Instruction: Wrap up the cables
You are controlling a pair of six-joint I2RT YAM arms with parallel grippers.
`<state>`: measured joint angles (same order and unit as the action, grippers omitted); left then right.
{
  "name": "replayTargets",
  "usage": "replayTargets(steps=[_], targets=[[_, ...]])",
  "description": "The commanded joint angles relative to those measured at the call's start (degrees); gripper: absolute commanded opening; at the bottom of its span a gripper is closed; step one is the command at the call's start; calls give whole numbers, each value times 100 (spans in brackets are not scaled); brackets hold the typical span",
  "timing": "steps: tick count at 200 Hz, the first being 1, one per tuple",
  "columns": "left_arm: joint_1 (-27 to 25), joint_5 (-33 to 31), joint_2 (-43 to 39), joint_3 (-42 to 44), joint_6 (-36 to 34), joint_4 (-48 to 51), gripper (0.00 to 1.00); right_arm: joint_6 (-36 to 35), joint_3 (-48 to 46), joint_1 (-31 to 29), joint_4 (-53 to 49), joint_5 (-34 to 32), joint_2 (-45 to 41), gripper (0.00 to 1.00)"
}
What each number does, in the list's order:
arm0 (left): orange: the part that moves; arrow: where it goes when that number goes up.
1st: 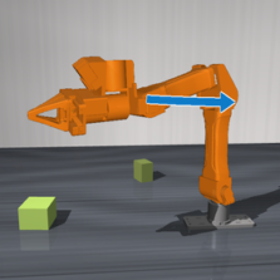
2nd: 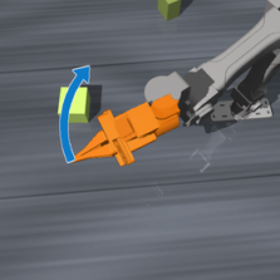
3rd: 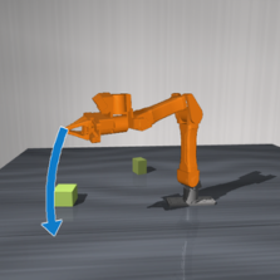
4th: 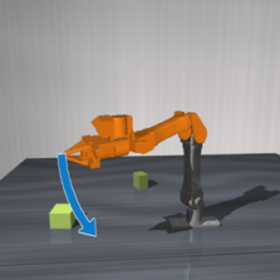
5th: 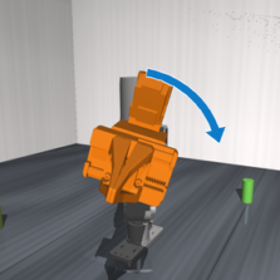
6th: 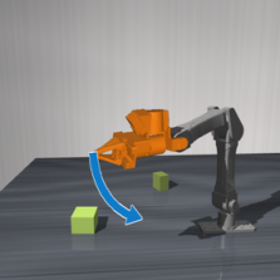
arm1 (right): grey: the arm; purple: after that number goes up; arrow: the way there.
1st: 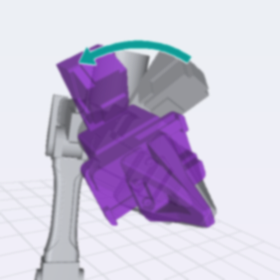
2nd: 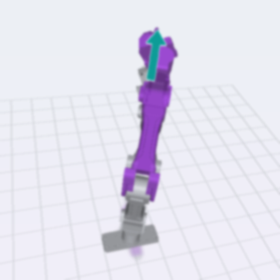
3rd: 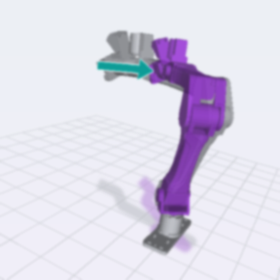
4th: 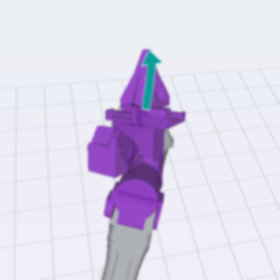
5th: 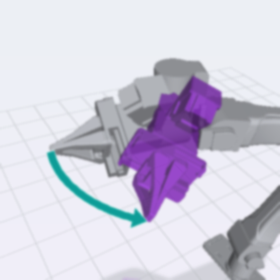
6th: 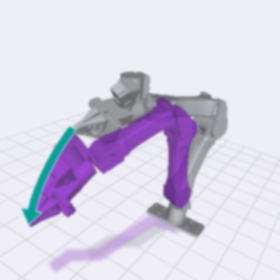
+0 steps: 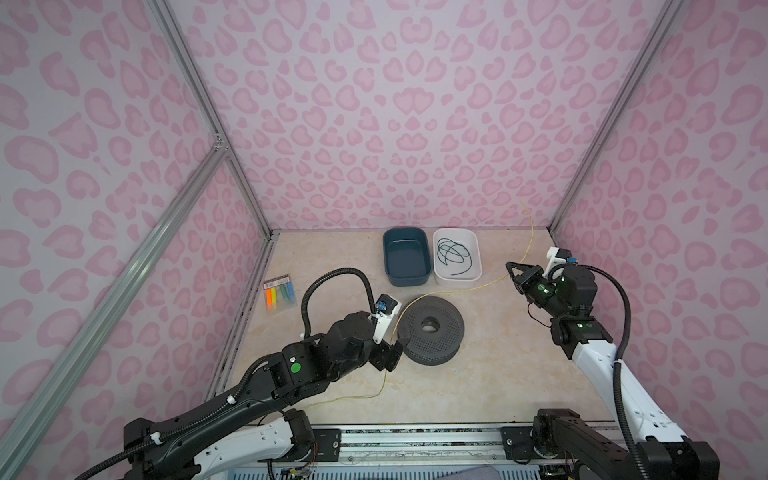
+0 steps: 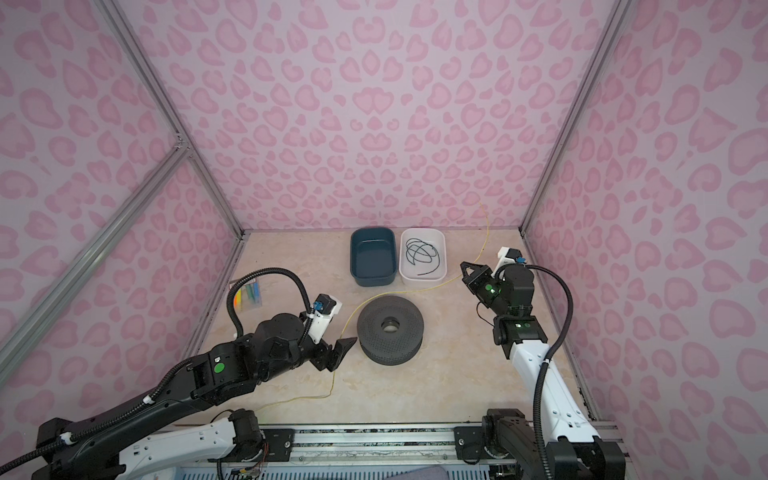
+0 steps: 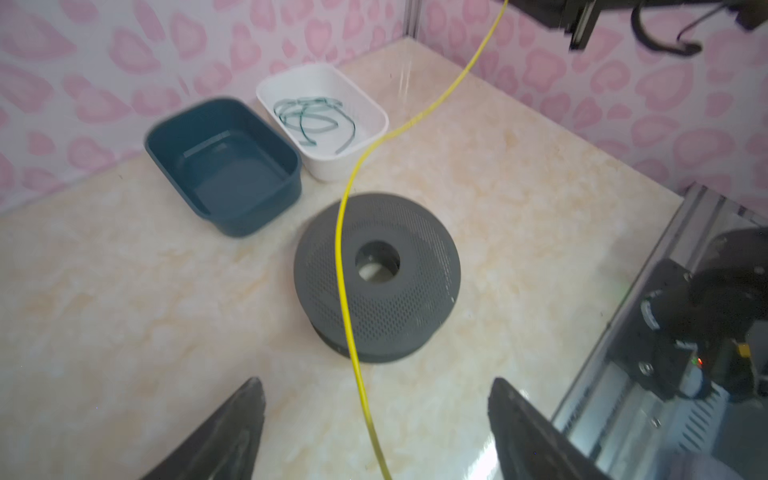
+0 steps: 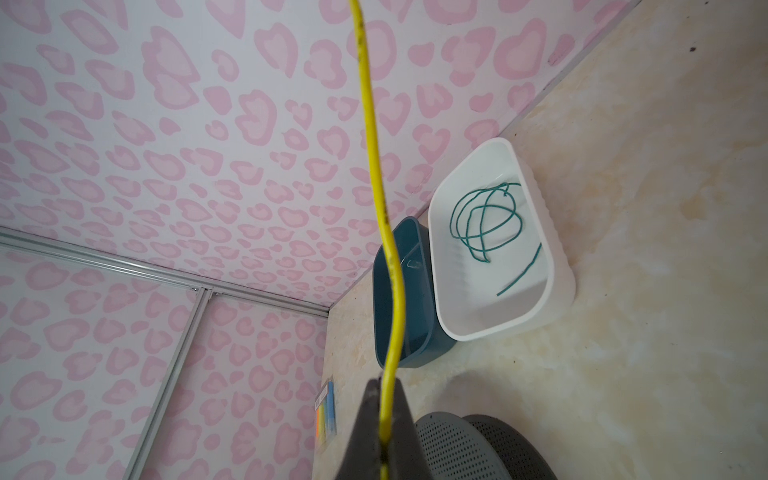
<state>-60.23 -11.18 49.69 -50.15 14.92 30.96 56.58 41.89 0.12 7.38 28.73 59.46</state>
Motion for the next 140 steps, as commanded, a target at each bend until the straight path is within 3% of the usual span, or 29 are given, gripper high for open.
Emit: replayTargets(steps=[1, 39, 60, 93, 129, 140], targets=[[-9, 572, -393, 469, 990, 427, 86, 19, -48, 6, 217, 112, 65, 0], [-13, 332, -768, 1227, 1515, 202, 73, -1, -43, 2, 205, 105, 93, 0], [-7, 341, -708, 1424, 1628, -81, 50, -76, -9, 5, 132, 74, 84, 0], [-9, -63, -697, 1491, 1601, -256, 5, -98, 42, 112, 156, 49, 185, 0], [-12, -436, -103, 699, 817, -303, 4, -44, 393, 478, 225, 115, 612, 0], [-15, -368, 478, 126, 456, -202, 4, -87, 600, 631, 145, 142, 815, 16]])
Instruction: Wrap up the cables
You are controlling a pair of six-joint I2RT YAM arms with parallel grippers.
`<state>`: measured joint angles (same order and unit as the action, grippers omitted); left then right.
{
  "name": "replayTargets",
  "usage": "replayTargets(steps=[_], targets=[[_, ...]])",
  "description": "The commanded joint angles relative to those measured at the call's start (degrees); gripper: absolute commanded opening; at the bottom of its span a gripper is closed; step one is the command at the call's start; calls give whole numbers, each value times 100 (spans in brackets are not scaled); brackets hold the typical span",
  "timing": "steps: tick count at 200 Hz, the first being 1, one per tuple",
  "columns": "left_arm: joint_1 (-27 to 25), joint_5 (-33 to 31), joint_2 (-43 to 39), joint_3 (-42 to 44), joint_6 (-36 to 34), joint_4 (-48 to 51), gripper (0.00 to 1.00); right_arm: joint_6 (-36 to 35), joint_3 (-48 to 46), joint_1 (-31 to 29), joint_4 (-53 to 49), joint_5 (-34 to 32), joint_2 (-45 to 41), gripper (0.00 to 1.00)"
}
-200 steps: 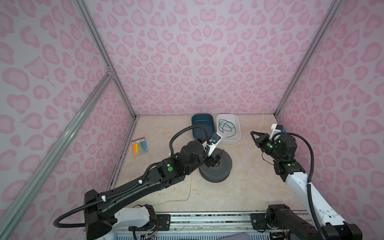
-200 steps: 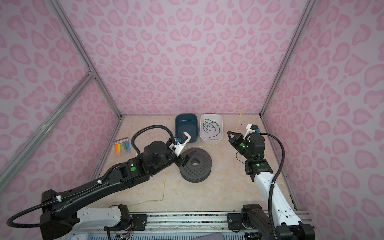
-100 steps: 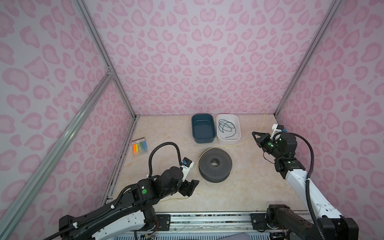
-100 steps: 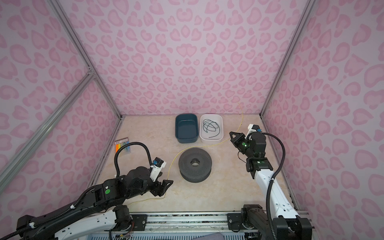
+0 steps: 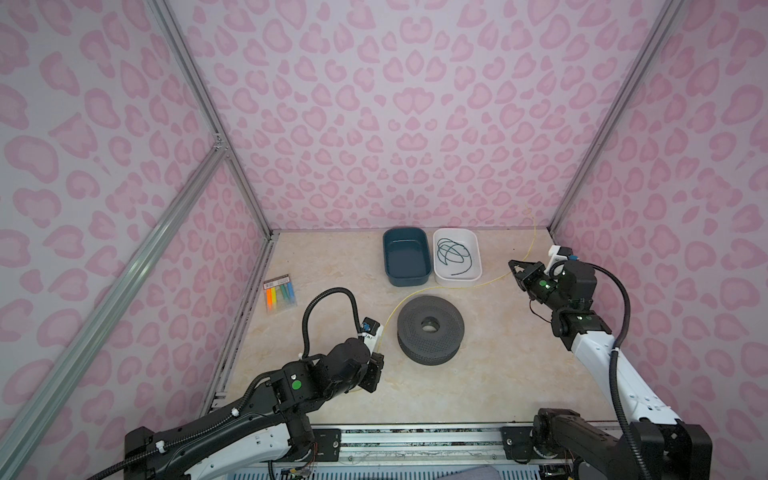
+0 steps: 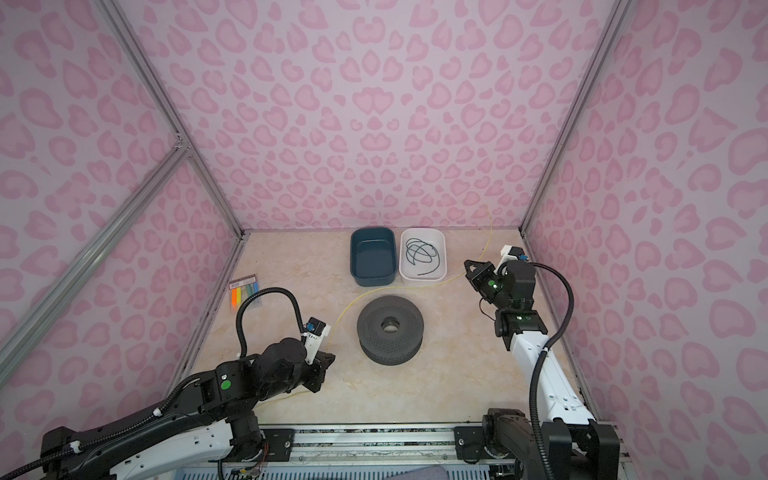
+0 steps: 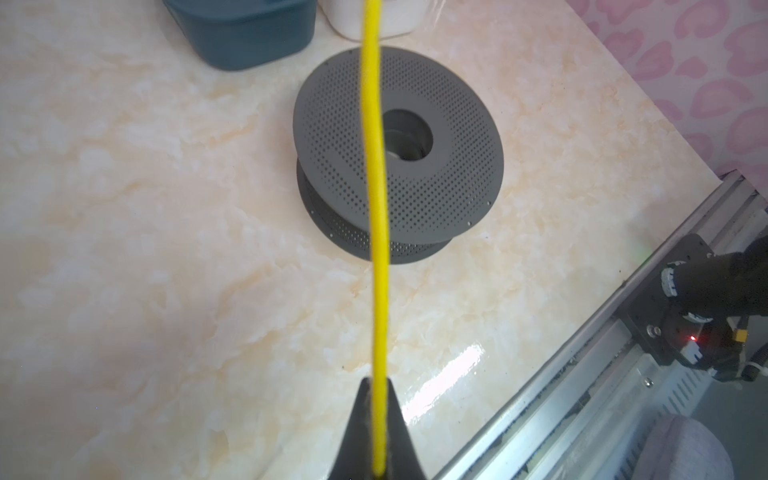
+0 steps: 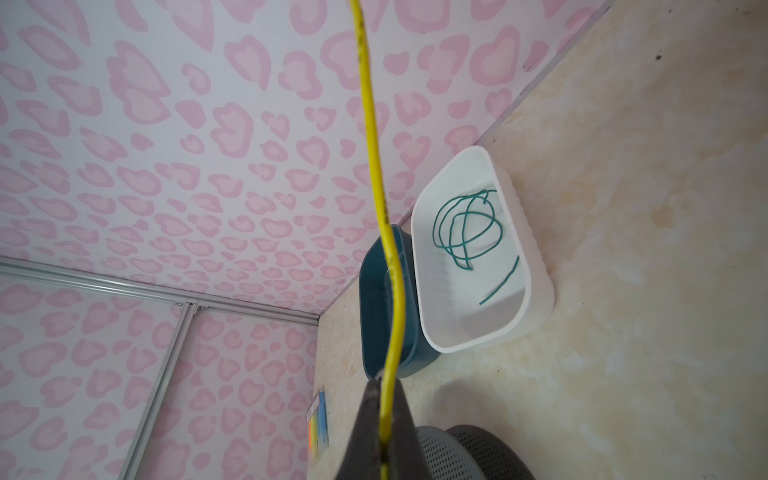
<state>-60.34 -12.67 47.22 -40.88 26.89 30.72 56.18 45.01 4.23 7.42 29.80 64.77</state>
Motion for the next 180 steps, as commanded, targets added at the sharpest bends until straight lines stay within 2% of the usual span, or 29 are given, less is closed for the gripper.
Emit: replayTargets(steps=[1, 13, 29, 43, 71, 106, 143, 162, 180], targets=[[-4, -210, 783, -853, -780, -166, 4, -47, 301, 237, 121, 39, 300, 18], [-4, -22, 1431, -1539, -1058, -76, 4, -43, 503, 458, 25, 176, 501, 44], [-1, 97, 2237, -2367, -1231, -127, 4, -48, 680, 726, -267, 316, 705, 59], [3, 137, 2828, -3081, -1343, -180, 4, 59, 546, 880, -205, 484, 725, 67], [30, 147, 3779, -4400, -1450, -183, 4, 167, -12, 910, 123, 504, 381, 74], [210, 482, 4714, -5485, -1259, 67, 4, -508, 209, 1007, -686, 399, -48, 78], [567, 1143, 5047, -5800, -770, -108, 4, -582, 199, 1037, -748, 485, -474, 77], [730, 1285, 5188, -5970, -712, -159, 4, -513, -133, 834, -173, 856, -663, 68], [900, 1570, 5359, -6153, -636, -169, 4, -775, -368, 385, 16, 893, -893, 62]])
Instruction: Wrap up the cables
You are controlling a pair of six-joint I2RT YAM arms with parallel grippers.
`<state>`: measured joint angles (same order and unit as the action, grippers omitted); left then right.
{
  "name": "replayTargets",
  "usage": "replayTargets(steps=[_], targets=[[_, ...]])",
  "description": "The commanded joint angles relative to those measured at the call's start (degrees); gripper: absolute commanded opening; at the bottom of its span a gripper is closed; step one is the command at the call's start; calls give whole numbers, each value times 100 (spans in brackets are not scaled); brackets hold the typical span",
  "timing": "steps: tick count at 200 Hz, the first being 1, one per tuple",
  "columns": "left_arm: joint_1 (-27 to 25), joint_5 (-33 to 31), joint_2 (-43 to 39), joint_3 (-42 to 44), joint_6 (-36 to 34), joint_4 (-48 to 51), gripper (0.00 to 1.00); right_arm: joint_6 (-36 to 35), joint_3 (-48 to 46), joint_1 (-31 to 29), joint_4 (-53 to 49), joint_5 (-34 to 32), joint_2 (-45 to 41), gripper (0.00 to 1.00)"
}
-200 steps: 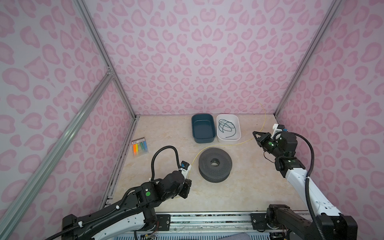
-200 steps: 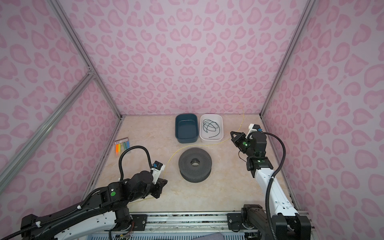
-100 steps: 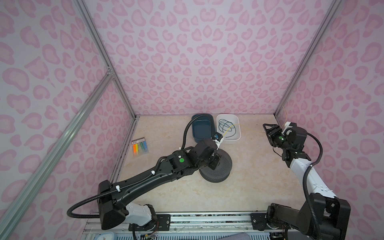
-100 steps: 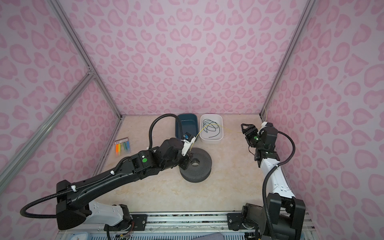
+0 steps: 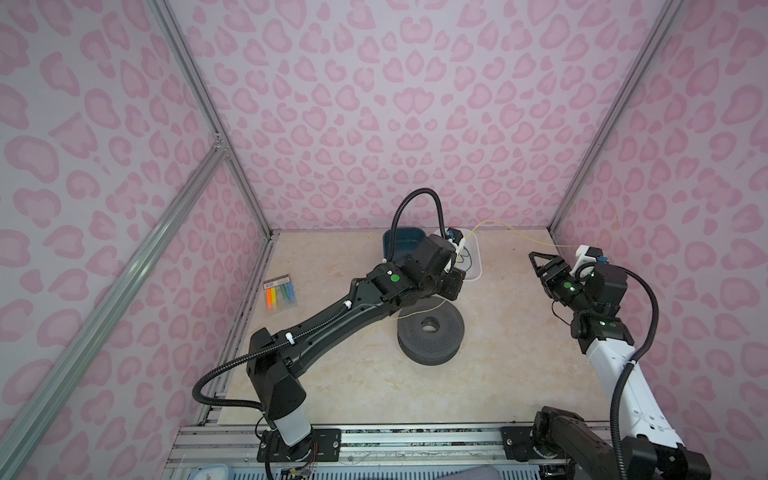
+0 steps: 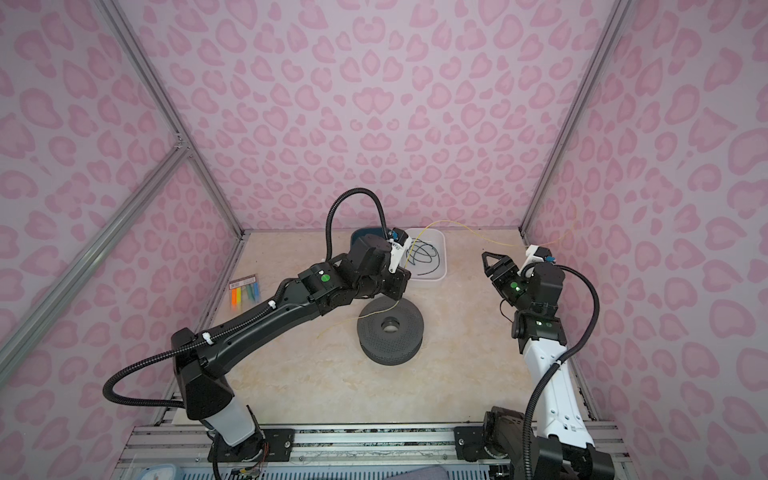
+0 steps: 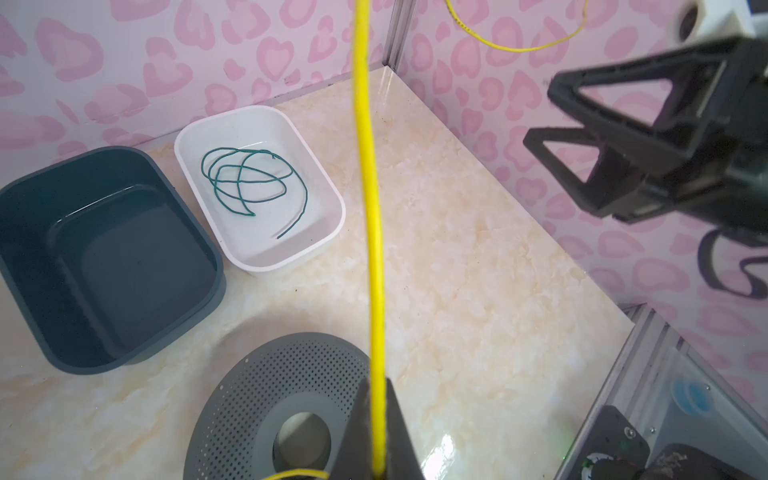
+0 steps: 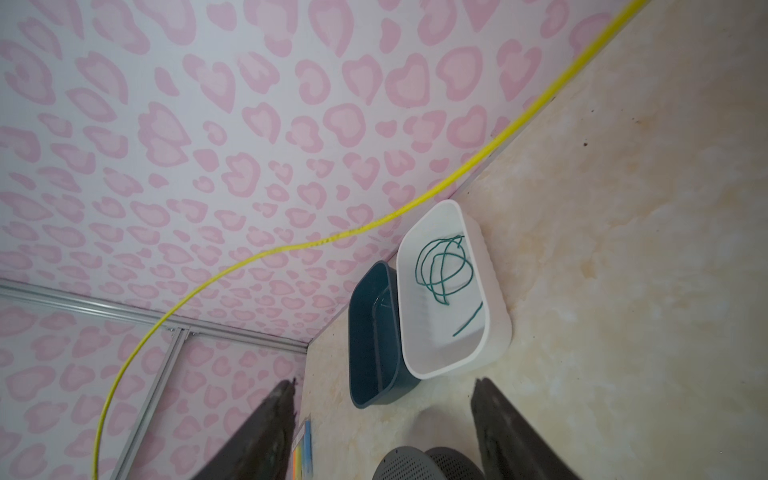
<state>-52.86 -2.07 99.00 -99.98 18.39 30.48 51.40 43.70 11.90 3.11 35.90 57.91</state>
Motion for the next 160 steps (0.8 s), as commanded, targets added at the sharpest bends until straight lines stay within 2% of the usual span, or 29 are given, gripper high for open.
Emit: replayTargets(steps=[1, 27, 42, 64, 80, 101, 136, 149, 160], targets=[[166, 534, 190, -251, 225, -150, 4, -314, -242, -413, 445, 263, -217, 61], [343, 795, 368, -406, 294, -275, 4, -871, -302, -1395, 396, -250, -574, 59], [402, 899, 472, -548, 303, -290, 4, -1627, -217, -2075, 221, -409, -679, 60], [443, 1152, 571, -707, 382, -351, 4, -2900, -108, -3124, -176, -1029, -635, 67], [447, 1230, 617, -785, 420, -353, 4, -3454, -223, -3668, -100, -1377, -518, 70], [451, 1323, 612, -769, 493, -388, 4, -3487, -292, -3903, 157, -1714, -249, 70], [446, 1452, 537, -742, 551, -445, 4, -3471, -309, -3982, 303, -1604, 126, 63], [447, 1488, 515, -742, 565, -455, 3, -3389, -378, -3986, 433, -1587, 194, 55], [444, 1525, 498, -726, 562, -480, 3, -3297, -415, -3989, 558, -1531, 228, 39]])
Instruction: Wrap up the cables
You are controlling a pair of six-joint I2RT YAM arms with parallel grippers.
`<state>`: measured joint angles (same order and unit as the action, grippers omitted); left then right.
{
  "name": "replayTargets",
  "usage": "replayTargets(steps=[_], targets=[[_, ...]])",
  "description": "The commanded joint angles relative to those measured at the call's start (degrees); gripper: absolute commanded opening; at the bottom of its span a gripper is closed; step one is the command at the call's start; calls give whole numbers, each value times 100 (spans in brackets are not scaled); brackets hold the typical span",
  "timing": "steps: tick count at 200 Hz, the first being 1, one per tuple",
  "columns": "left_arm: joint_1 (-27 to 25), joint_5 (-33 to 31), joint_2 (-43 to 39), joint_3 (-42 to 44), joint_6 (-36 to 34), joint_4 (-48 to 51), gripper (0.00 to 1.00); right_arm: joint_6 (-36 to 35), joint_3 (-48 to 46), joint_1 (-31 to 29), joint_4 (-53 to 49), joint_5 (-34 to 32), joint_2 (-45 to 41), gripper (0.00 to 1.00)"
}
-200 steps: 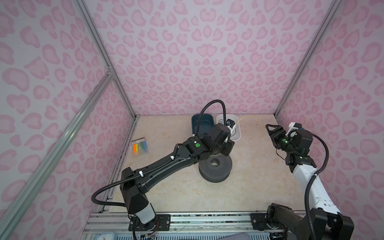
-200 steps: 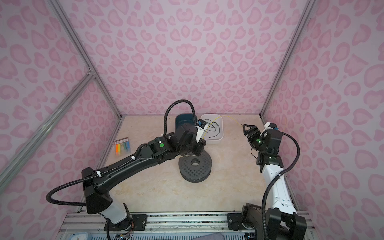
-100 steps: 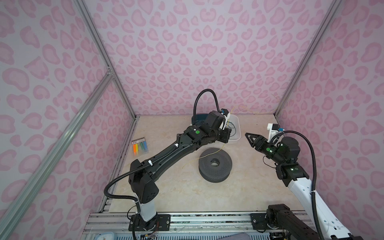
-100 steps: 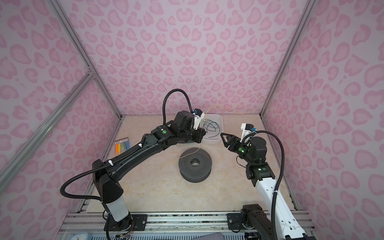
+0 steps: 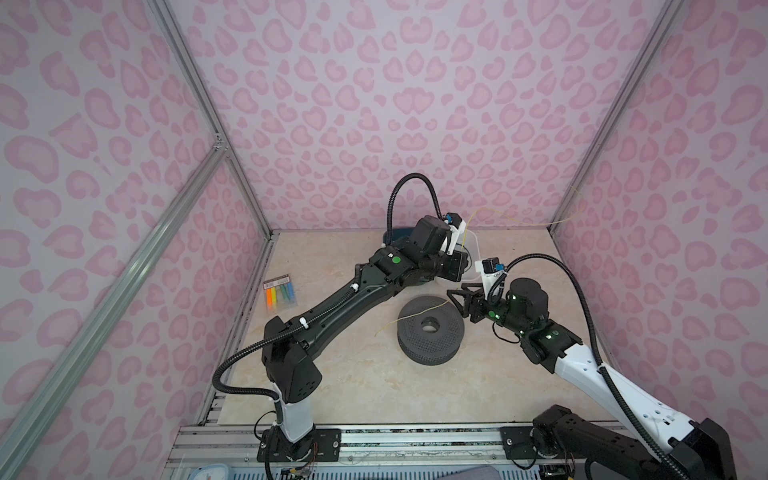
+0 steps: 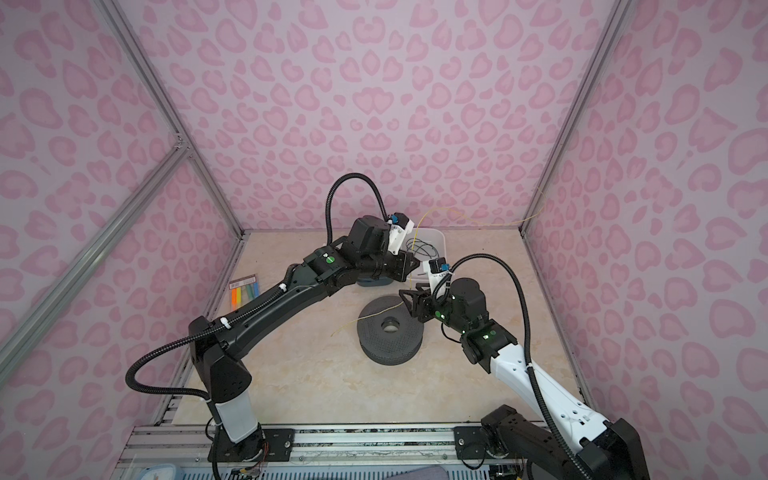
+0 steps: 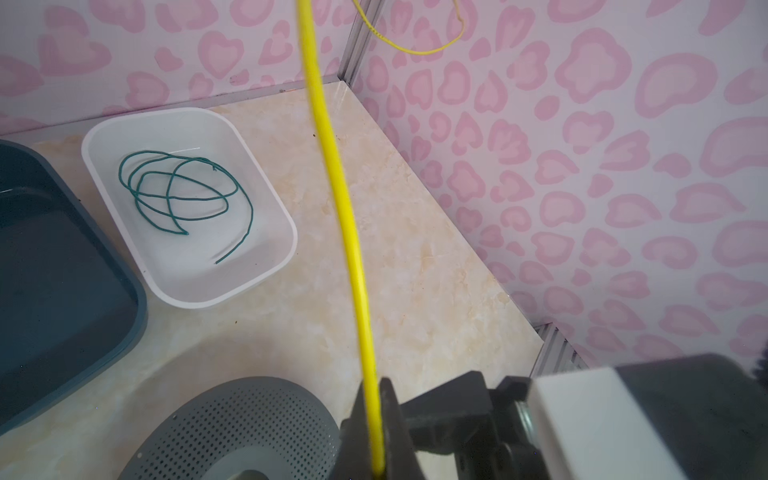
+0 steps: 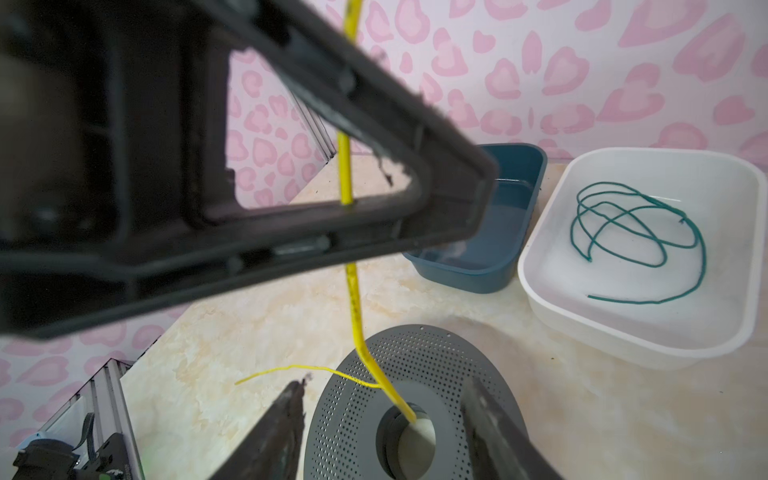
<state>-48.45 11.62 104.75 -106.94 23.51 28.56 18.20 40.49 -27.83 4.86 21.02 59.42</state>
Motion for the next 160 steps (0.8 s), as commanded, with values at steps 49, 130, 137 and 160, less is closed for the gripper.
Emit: replayTargets(steps=[49, 130, 137, 160], targets=[[19, 223, -527, 737, -95, -1204, 31, 218, -109, -18, 296, -324, -176, 0], [549, -555, -2625, 2920, -1113, -1337, 81, 225, -251, -7, -174, -165, -682, 0], [547, -728, -2743, 3132, -1365, -1134, 80, 228, -235, -10, -229, -83, -724, 0], [540, -1156, -3162, 3598, -1769, -582, 75, 347, -199, -7, -444, -23, -877, 0]])
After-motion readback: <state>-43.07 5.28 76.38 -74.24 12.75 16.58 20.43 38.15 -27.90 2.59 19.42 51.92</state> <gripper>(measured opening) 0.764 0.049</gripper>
